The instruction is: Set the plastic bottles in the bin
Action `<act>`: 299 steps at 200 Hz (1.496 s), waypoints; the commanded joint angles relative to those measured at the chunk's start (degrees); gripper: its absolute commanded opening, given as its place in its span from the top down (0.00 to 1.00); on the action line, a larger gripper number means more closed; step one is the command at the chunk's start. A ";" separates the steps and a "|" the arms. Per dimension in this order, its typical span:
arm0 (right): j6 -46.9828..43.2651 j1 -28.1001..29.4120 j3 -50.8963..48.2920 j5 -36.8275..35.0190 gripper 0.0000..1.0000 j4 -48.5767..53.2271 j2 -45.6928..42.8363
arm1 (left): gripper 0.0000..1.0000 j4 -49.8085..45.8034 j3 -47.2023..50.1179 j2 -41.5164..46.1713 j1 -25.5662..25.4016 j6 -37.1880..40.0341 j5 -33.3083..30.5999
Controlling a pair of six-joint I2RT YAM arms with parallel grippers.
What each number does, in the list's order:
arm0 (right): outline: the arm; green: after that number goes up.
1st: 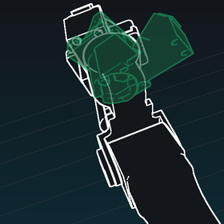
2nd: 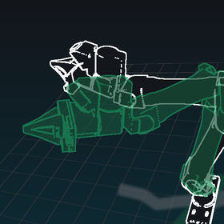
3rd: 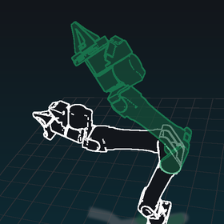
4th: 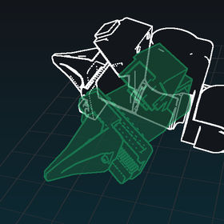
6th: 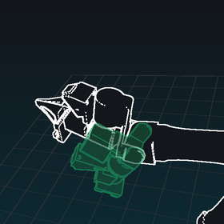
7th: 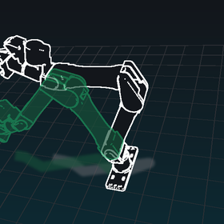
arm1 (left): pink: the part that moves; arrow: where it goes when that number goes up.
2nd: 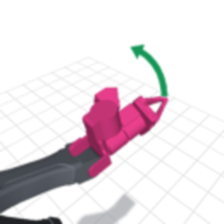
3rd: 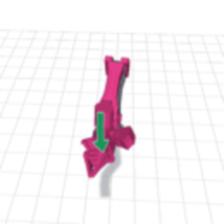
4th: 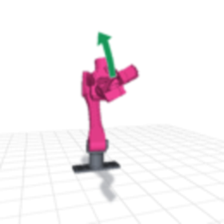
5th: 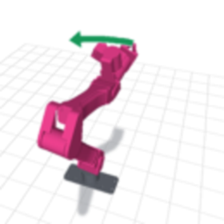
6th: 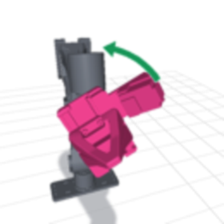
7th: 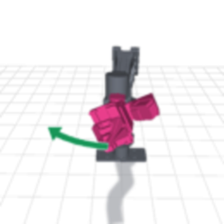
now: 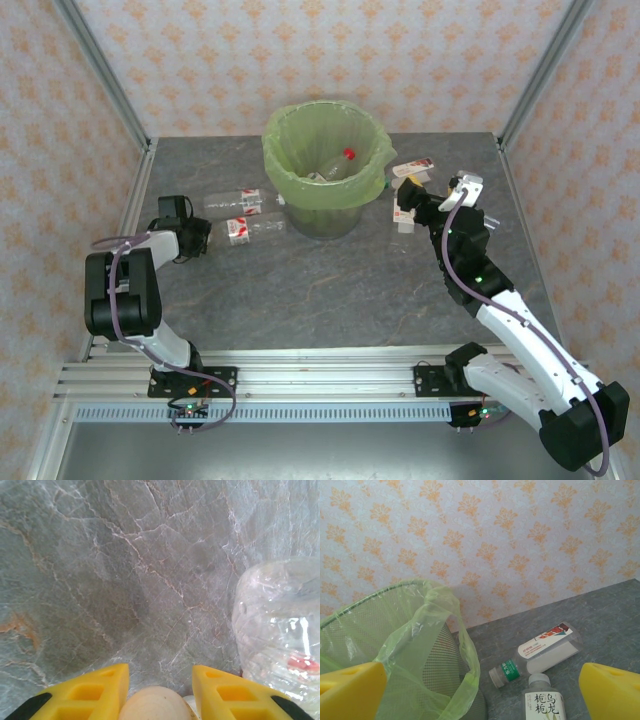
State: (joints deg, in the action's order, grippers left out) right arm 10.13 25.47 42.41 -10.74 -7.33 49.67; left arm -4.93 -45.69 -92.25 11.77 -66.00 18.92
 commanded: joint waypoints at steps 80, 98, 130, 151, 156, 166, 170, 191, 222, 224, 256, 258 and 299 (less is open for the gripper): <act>0.57 0.11 1.03 1.07 0.01 -2.62 3.85 | 1.00 -8.37 -0.57 11.28 0.38 10.62 -3.64; 0.99 0.14 0.79 1.10 0.01 -3.33 3.77 | 1.00 -8.84 -1.27 14.53 0.40 10.88 -4.95; 1.34 0.11 -0.02 0.64 0.01 -3.94 2.95 | 1.00 -12.27 -3.32 20.05 0.45 12.11 -8.69; 1.77 0.15 -0.68 0.24 0.01 -3.99 2.15 | 1.00 -14.38 -4.47 22.84 0.79 12.21 -10.68; 1.82 0.16 -0.87 0.20 0.01 -3.99 1.96 | 1.00 -14.58 -4.64 23.46 0.89 12.16 -11.03; 1.78 0.17 -1.22 0.21 0.01 -4.22 1.60 | 1.00 -14.84 -5.01 24.31 1.03 12.11 -11.18; 1.74 0.17 -1.32 0.27 0.01 -4.43 1.59 | 1.00 -14.89 -5.20 24.62 1.05 11.99 -11.14; 1.43 0.14 -1.81 0.98 0.01 -5.33 1.39 | 1.00 -15.39 -6.62 26.16 1.00 12.02 -11.66; -0.33 0.17 -1.90 7.58 0.01 -6.61 1.57 | 1.00 -19.01 -11.05 29.15 1.04 14.13 -16.61; -0.50 0.14 -1.90 8.48 0.01 -6.74 1.64 | 1.00 -19.16 -11.34 29.34 1.06 14.27 -16.89; -1.76 0.16 -2.24 17.48 0.01 -7.52 2.09 | 1.00 -20.58 -17.78 30.30 0.88 15.98 -21.17; -1.73 0.12 -2.24 17.85 0.01 -7.52 2.10 | 1.00 -20.54 -18.14 30.29 0.82 15.99 -21.20; -1.87 0.10 -2.87 19.57 0.01 -8.04 2.22 | 1.00 -16.61 -24.85 28.88 -0.26 15.98 -21.84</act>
State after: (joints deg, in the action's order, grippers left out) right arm 9.19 25.47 40.40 5.69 -12.71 51.96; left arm -23.51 -66.35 -62.94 12.36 -51.27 0.36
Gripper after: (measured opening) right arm 0.992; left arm 0.343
